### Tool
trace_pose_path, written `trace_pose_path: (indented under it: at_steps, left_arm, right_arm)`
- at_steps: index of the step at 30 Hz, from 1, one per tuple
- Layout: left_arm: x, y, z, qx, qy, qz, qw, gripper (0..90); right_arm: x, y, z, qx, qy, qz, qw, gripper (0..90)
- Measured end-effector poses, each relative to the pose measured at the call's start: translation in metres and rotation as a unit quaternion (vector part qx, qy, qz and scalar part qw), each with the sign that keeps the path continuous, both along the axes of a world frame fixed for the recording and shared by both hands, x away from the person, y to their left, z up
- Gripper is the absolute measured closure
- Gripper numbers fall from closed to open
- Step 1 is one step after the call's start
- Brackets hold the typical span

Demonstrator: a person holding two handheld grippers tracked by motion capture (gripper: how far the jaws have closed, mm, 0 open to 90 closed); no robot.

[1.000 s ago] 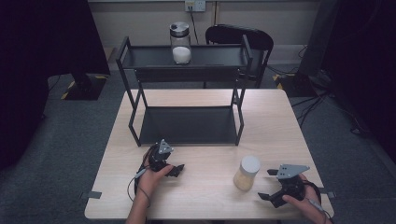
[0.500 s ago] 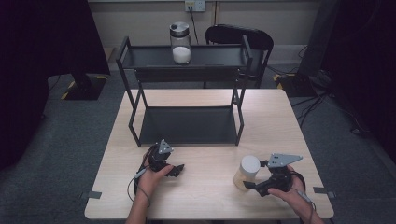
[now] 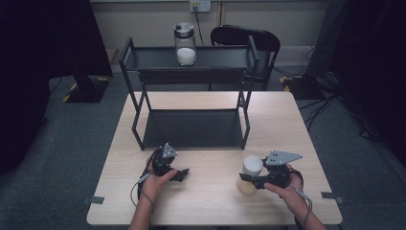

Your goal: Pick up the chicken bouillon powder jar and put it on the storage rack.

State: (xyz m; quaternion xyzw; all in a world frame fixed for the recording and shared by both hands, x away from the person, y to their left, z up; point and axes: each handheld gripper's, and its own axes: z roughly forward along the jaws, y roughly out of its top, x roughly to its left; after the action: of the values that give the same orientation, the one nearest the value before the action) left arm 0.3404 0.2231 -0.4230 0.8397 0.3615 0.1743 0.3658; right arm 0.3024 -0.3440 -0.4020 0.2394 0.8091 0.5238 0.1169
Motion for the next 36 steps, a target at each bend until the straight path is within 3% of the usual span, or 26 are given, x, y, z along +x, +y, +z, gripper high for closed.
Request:
trace_pose_path:
  at_steps: [16,27,36]
  left_arm:
    - [0.0,0.0,0.0,0.0,0.0,0.0,1.0,0.0]
    - [0.0,0.0,0.0,0.0,0.0,0.0,1.0,0.0]
    - [0.0,0.0,0.0,0.0,0.0,0.0,1.0,0.0]
  right_arm:
    - [0.034,0.038,0.04,-0.016,-0.01,-0.007,0.9998,34.6]
    - [0.058,0.052,0.062,-0.021,0.001,-0.001,0.9998,34.6]
    - [0.073,0.061,0.081,-0.027,-0.004,-0.004,0.9996,34.6]
